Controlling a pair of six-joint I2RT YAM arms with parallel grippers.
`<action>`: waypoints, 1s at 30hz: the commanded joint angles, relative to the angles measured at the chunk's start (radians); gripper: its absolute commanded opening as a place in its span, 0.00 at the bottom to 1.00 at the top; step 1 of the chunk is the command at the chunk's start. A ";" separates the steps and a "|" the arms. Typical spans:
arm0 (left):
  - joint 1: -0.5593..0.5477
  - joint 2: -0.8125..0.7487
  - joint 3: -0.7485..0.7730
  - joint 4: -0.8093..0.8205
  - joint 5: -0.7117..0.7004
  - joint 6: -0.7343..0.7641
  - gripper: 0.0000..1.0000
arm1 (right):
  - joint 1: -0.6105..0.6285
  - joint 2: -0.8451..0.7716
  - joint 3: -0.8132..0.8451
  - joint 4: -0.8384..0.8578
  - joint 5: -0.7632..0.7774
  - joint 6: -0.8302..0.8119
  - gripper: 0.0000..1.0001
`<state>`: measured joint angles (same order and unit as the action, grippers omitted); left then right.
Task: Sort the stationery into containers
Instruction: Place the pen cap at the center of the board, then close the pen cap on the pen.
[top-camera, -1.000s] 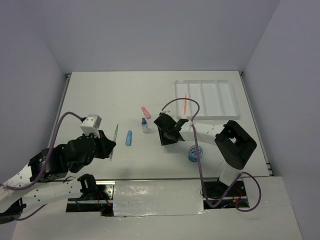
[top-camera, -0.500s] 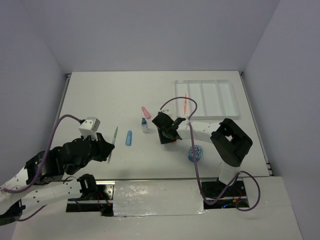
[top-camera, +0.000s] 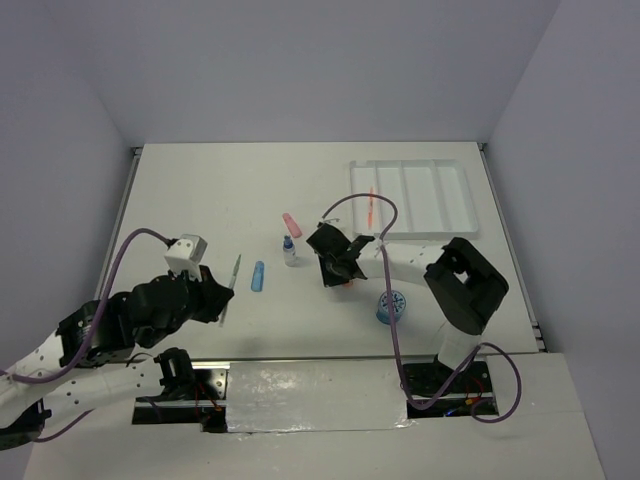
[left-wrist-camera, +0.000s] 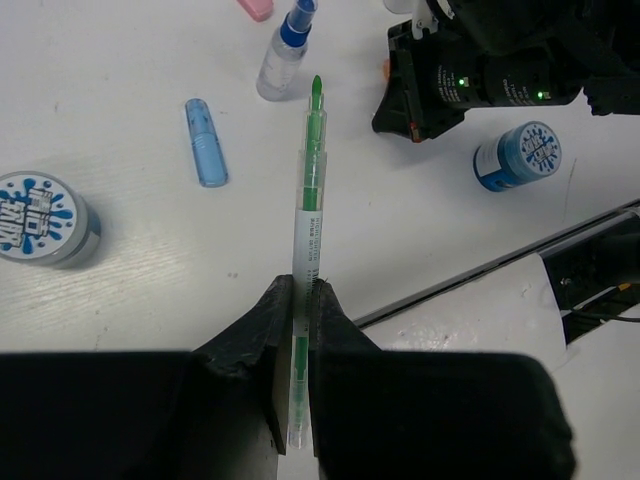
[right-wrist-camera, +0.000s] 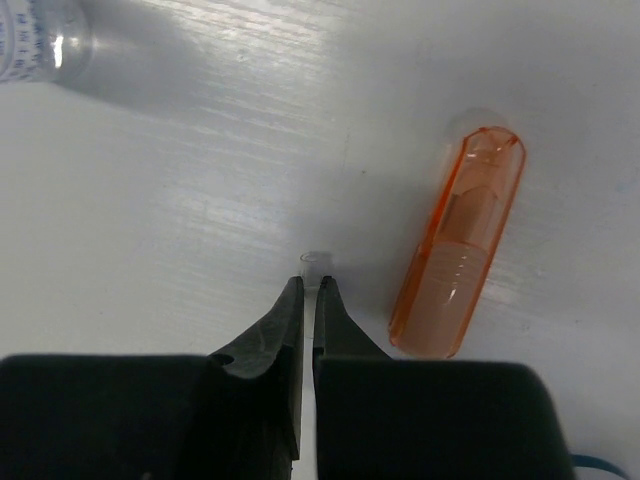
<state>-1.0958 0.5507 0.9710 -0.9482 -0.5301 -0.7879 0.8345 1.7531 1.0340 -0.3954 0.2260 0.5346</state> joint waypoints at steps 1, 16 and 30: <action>-0.004 0.026 -0.058 0.135 0.047 0.006 0.00 | 0.002 -0.098 -0.029 0.113 -0.060 0.037 0.00; -0.004 0.051 -0.393 1.005 0.338 0.024 0.00 | 0.233 -0.854 -0.431 0.835 0.384 0.366 0.00; -0.004 0.078 -0.394 1.046 0.371 0.030 0.00 | 0.311 -0.862 -0.494 1.044 0.349 0.320 0.00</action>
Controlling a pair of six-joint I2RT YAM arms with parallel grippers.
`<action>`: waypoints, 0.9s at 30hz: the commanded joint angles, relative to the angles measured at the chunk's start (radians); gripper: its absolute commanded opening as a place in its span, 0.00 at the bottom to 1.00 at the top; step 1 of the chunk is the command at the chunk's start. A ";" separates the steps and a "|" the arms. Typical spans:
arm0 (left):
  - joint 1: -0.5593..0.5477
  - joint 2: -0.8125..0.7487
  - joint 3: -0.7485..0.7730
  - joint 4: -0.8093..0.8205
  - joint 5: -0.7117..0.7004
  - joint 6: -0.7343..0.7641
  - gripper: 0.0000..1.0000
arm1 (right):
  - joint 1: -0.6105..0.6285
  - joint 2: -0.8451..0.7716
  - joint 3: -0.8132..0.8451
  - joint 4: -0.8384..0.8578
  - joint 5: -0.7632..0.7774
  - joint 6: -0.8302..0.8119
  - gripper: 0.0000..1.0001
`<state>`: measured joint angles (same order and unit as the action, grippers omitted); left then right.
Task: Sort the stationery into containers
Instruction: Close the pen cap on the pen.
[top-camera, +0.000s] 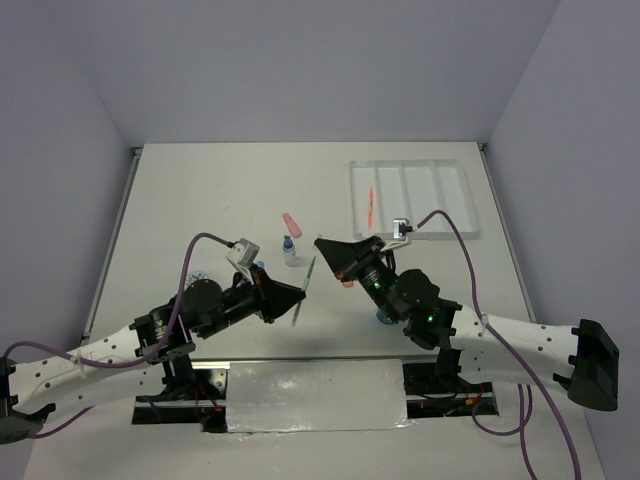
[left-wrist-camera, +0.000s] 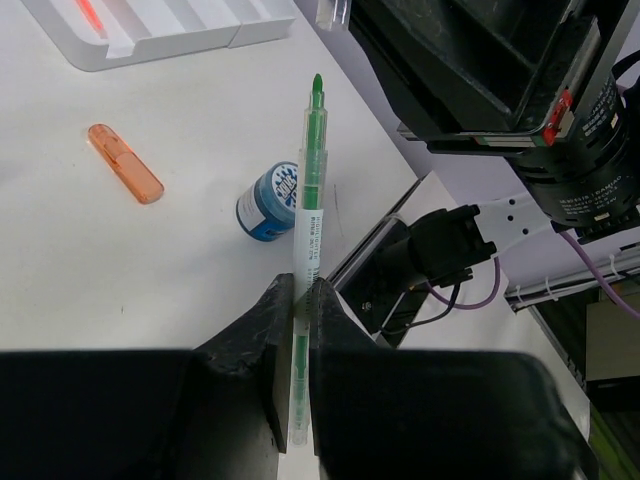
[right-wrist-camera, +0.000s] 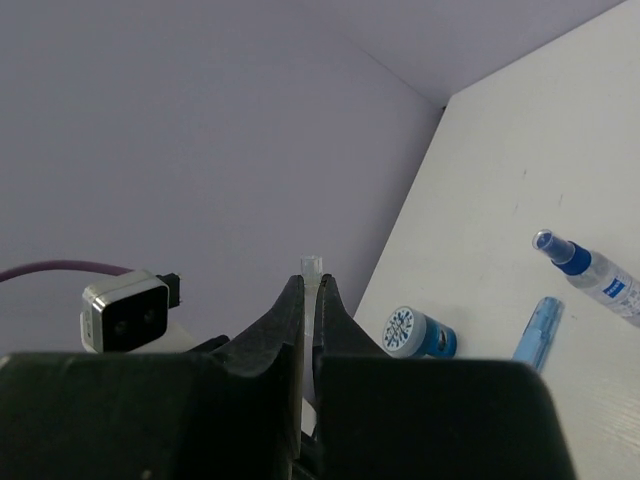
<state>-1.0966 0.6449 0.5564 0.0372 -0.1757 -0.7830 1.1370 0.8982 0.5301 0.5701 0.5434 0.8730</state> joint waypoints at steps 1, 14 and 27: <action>-0.003 -0.021 0.019 0.062 0.016 0.022 0.00 | 0.010 -0.007 0.011 0.077 0.032 -0.019 0.00; -0.003 -0.044 0.027 0.030 -0.004 0.031 0.00 | 0.009 -0.022 -0.016 0.065 0.023 -0.026 0.00; -0.003 -0.044 0.042 0.012 -0.027 0.039 0.00 | 0.010 -0.010 -0.016 0.057 -0.049 -0.026 0.00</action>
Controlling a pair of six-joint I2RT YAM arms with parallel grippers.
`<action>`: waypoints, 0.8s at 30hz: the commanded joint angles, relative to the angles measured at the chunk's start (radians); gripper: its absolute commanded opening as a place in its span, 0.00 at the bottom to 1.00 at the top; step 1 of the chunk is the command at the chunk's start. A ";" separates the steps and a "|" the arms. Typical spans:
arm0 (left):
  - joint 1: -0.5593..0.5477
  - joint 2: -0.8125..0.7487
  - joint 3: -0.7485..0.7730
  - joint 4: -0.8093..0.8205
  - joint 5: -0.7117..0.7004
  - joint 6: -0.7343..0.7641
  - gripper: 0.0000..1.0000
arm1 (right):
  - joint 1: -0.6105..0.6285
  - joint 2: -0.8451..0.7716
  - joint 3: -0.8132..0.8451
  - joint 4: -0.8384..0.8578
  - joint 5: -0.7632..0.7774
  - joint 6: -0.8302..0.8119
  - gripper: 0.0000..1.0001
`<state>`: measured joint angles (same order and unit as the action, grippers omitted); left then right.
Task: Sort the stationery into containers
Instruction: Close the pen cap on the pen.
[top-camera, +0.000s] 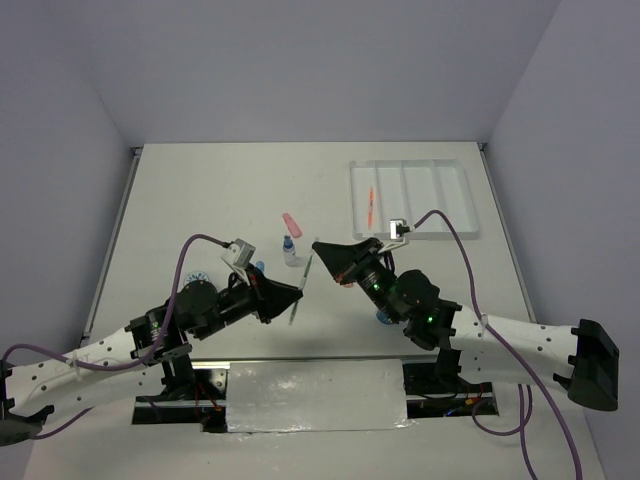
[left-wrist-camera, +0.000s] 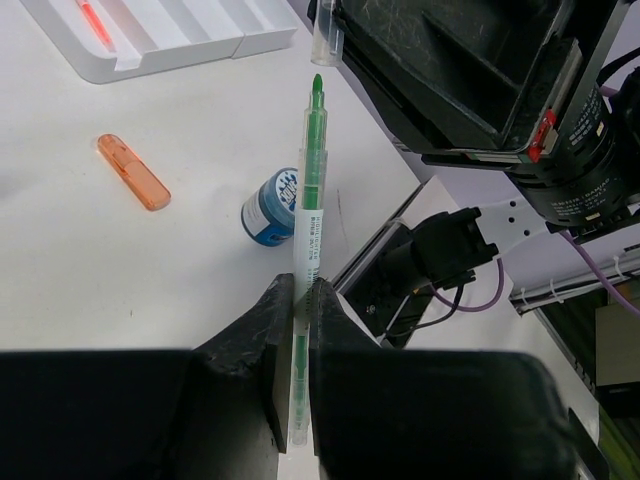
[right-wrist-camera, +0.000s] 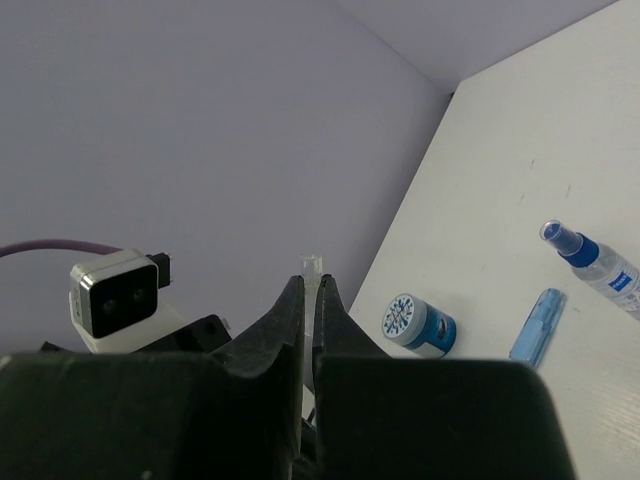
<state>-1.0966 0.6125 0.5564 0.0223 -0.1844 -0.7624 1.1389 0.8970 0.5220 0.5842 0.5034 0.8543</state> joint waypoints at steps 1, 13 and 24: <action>-0.003 -0.014 0.043 0.024 -0.021 0.020 0.00 | 0.009 -0.010 -0.007 0.042 -0.012 -0.008 0.00; -0.003 -0.025 0.045 0.027 -0.026 0.023 0.00 | 0.010 0.020 -0.008 0.043 -0.026 -0.011 0.00; -0.003 -0.034 0.054 0.022 -0.026 0.031 0.00 | 0.010 0.039 0.004 0.028 -0.020 -0.041 0.00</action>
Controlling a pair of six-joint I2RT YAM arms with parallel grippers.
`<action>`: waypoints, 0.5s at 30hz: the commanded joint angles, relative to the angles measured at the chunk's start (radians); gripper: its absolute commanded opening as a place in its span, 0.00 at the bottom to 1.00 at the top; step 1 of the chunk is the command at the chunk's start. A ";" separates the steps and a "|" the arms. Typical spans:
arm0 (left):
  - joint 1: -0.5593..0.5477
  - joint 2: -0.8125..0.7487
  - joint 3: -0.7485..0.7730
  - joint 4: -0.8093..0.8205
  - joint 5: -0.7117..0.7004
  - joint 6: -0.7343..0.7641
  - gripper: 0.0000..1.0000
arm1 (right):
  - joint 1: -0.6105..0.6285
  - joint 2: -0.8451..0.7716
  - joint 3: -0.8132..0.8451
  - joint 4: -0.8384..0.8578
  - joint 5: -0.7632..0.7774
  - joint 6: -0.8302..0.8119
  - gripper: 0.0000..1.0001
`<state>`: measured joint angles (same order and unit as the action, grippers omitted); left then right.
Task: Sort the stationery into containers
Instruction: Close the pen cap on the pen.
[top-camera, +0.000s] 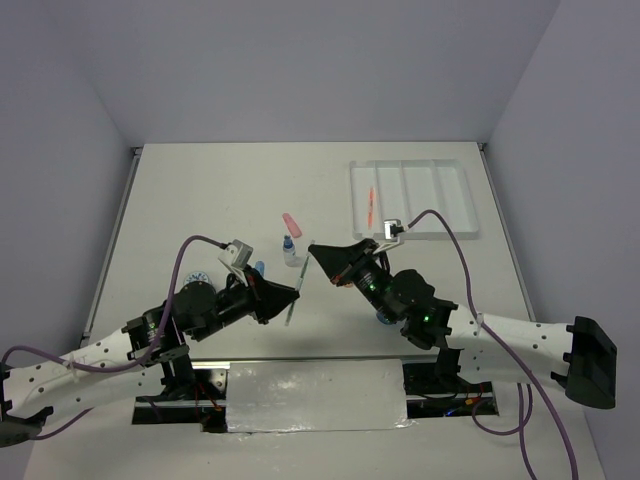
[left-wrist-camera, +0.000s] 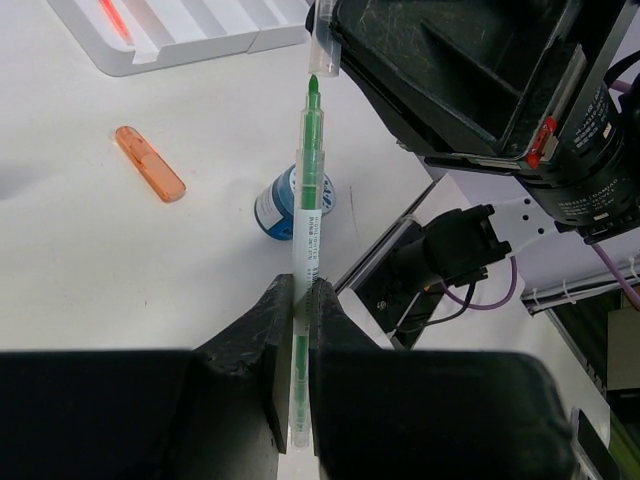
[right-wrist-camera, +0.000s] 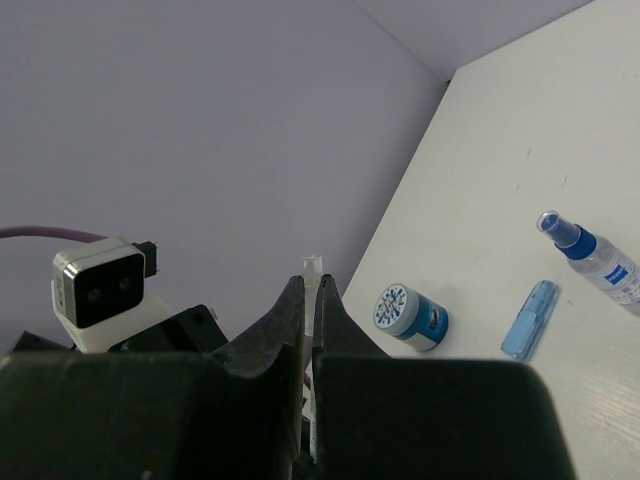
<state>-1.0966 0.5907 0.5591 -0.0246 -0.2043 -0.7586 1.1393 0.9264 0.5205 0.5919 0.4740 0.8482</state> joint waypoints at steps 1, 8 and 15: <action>-0.003 -0.009 0.051 0.071 -0.004 0.027 0.00 | 0.007 0.008 0.010 0.011 0.018 -0.041 0.00; -0.003 -0.006 0.051 0.071 -0.006 0.025 0.00 | 0.010 0.006 0.041 -0.015 0.023 -0.104 0.00; -0.005 -0.006 0.050 0.071 -0.023 0.025 0.00 | 0.010 0.012 0.064 -0.020 -0.037 -0.109 0.00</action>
<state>-1.0966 0.5919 0.5629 -0.0219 -0.2062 -0.7582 1.1412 0.9298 0.5381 0.5682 0.4652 0.7597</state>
